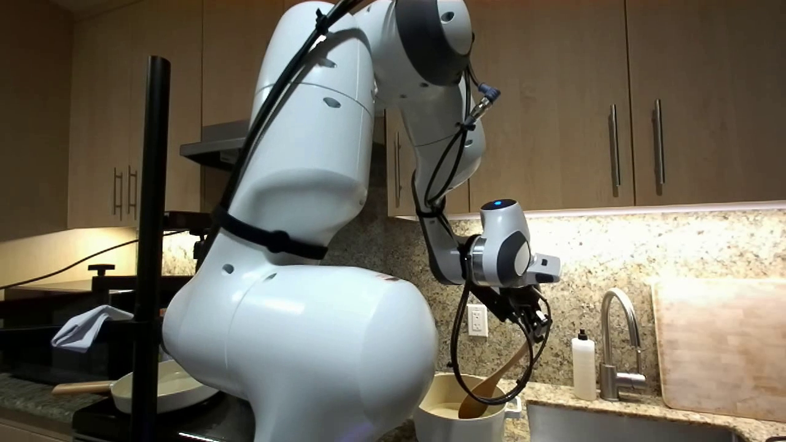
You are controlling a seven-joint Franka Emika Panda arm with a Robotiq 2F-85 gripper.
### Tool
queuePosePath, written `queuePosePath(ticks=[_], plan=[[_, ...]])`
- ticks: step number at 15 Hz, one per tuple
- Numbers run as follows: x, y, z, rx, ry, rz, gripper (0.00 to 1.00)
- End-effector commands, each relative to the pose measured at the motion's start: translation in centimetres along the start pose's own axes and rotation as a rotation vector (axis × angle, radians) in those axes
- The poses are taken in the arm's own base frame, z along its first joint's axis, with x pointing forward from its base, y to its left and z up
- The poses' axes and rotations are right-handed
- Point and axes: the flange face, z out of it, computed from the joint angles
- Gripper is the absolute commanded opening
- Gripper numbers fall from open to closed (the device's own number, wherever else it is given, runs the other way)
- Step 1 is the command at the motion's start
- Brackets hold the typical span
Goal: Pick up the cooking stick and stir in the pot
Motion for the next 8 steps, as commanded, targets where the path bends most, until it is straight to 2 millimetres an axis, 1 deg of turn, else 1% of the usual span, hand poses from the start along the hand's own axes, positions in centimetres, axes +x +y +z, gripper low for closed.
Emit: queuePosePath(ticks=[1, 3, 8], plan=[[1.0, -1.6, 0.4, -0.030, 0.030, 0.022, 0.09], [1.2, -2.8, 1.1, -0.056, 0.026, 0.017, 0.09], [-0.2, -6.6, 3.1, -0.100, -0.050, -0.040, 0.09]])
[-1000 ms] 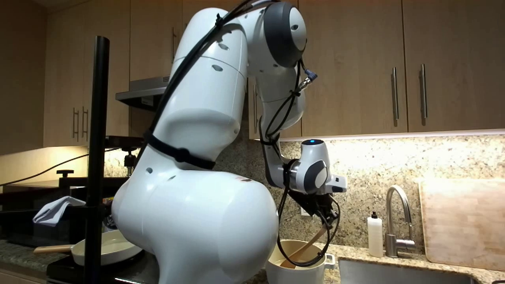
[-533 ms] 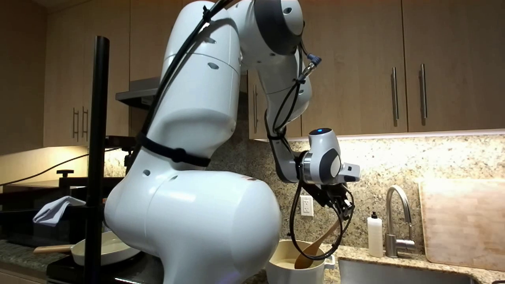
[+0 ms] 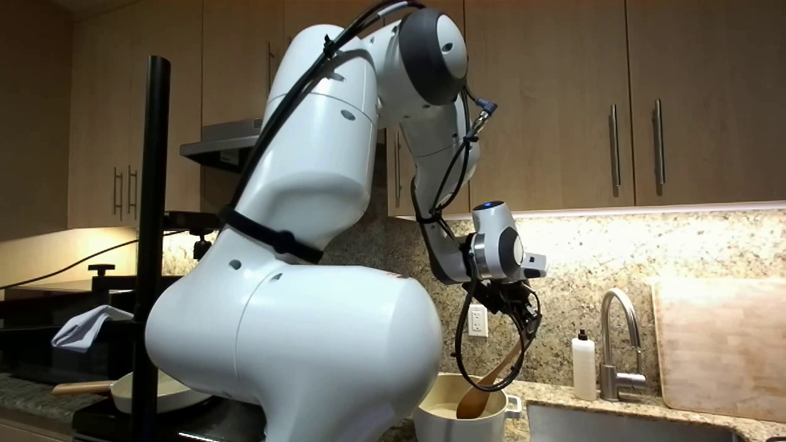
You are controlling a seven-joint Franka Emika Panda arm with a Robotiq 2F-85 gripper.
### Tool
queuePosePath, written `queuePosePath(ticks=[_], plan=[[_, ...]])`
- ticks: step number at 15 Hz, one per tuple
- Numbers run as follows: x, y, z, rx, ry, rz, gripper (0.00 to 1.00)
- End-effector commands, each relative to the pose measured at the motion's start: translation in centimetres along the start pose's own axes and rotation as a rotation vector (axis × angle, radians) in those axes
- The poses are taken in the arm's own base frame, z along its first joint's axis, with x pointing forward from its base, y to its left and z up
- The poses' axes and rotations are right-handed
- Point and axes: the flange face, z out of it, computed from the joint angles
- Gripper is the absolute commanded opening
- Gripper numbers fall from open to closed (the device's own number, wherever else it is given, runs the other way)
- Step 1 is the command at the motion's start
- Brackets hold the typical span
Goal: Pick up the cooking stick and stir in the pot
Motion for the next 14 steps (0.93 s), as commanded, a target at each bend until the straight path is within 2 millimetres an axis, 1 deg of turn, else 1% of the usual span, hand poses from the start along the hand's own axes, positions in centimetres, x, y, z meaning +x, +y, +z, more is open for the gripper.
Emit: queuePosePath(ticks=[1, 5, 8, 10, 14], plan=[[-0.6, -2.7, 1.3, -0.030, -0.045, -0.031, 0.09], [-1.9, -4.6, 2.0, -0.008, -0.066, -0.076, 0.09], [-3.1, -4.8, 2.2, 0.008, -0.071, -0.093, 0.09], [-3.8, -3.7, 2.1, 0.021, -0.071, -0.060, 0.09], [-5.9, -0.2, 2.5, 0.071, -0.079, 0.019, 0.09]])
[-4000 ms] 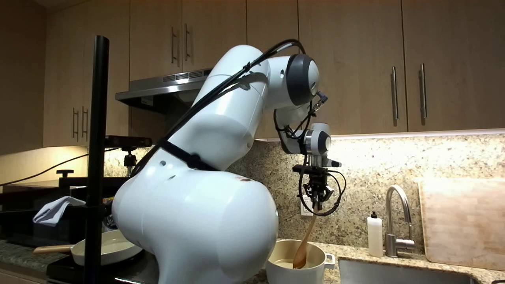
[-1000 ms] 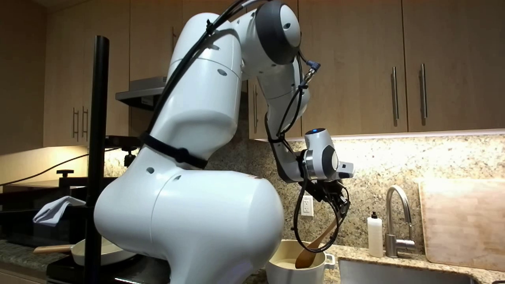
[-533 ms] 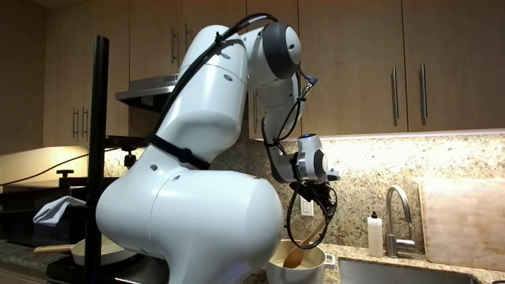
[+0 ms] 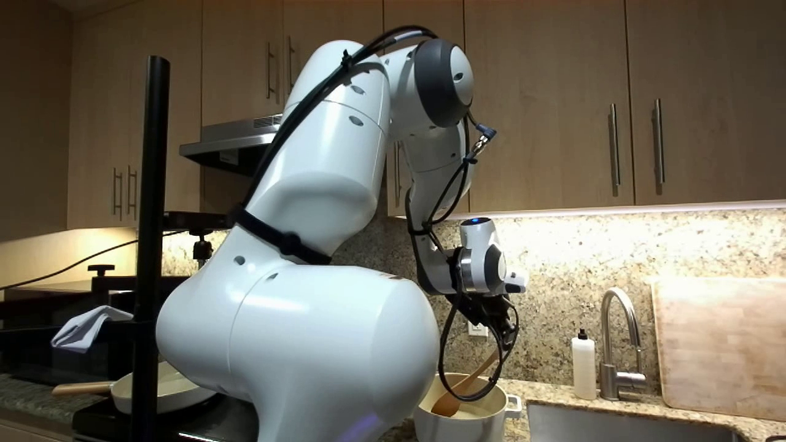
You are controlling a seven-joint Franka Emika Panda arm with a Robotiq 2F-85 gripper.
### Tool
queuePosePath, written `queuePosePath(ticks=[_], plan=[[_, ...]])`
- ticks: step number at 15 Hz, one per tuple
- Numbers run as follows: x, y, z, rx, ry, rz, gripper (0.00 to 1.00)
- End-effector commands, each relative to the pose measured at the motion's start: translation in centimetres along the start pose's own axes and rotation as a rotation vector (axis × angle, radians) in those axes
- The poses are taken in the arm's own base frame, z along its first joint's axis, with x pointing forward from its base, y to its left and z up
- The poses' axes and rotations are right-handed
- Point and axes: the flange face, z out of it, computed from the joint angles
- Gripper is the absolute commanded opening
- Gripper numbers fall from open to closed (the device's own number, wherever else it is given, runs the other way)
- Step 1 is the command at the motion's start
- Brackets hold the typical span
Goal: Pick up the cooking stick and stir in the pot
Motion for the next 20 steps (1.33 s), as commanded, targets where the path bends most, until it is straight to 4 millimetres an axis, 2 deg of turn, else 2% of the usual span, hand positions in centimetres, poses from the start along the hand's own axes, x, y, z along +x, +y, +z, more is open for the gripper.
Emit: queuePosePath(ticks=[1, 4, 8, 13, 17, 20], plan=[[-2.1, 3.4, -0.6, 0.041, 0.003, 0.079, 0.09], [-2.1, 5.4, -1.1, 0.046, 0.028, 0.134, 0.09], [-0.8, 7.3, -3.1, 0.025, 0.045, 0.167, 0.09], [3.4, 9.3, -5.2, 0.001, 0.112, 0.227, 0.09], [5.4, 9.1, -4.3, -0.055, 0.102, 0.244, 0.09], [5.6, 7.2, -3.5, -0.086, 0.076, 0.220, 0.09]])
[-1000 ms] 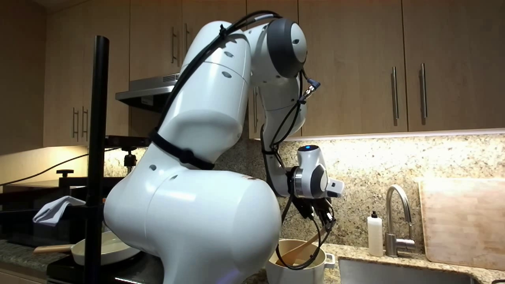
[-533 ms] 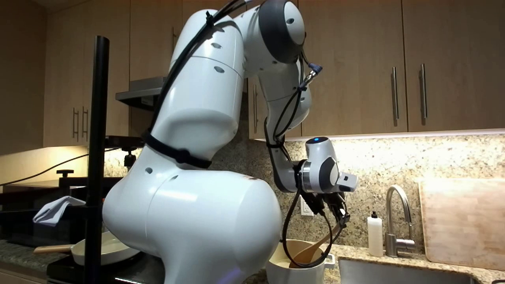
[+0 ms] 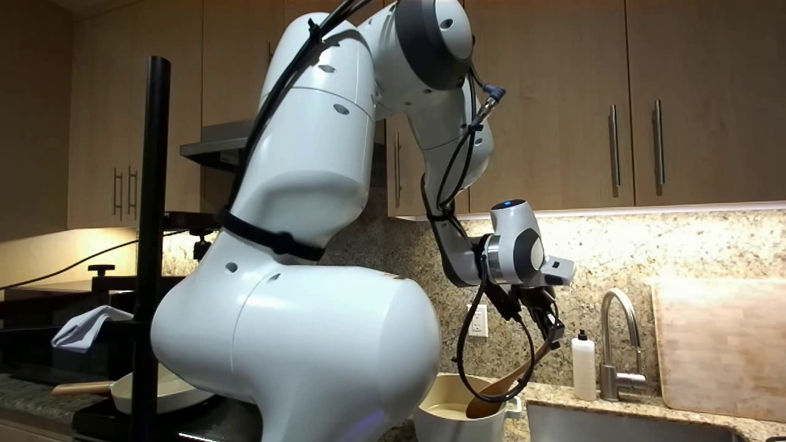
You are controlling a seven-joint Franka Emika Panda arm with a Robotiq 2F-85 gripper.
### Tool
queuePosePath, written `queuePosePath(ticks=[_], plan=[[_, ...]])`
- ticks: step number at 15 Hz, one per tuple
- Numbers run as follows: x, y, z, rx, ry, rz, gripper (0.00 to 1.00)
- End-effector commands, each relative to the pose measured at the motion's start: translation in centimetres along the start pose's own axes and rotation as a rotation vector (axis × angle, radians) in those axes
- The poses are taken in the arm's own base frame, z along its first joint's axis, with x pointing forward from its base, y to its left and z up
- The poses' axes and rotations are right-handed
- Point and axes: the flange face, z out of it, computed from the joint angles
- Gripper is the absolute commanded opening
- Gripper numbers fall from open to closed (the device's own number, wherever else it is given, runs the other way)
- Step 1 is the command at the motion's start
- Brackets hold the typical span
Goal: Pick up the cooking stick and stir in the pot
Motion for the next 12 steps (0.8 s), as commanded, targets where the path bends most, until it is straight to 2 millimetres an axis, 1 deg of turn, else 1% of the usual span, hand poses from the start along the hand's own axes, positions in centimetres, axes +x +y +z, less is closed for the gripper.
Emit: queuePosePath(ticks=[1, 4, 9, 12], plan=[[-0.5, -2.5, 1.0, -0.034, -0.015, -0.017, 0.09], [-1.7, -4.5, 1.6, -0.041, -0.026, -0.069, 0.09], [-3.7, -7.0, 2.6, -0.030, -0.064, -0.146, 0.09], [-5.4, -8.8, 2.9, -0.023, -0.101, -0.212, 0.09]])
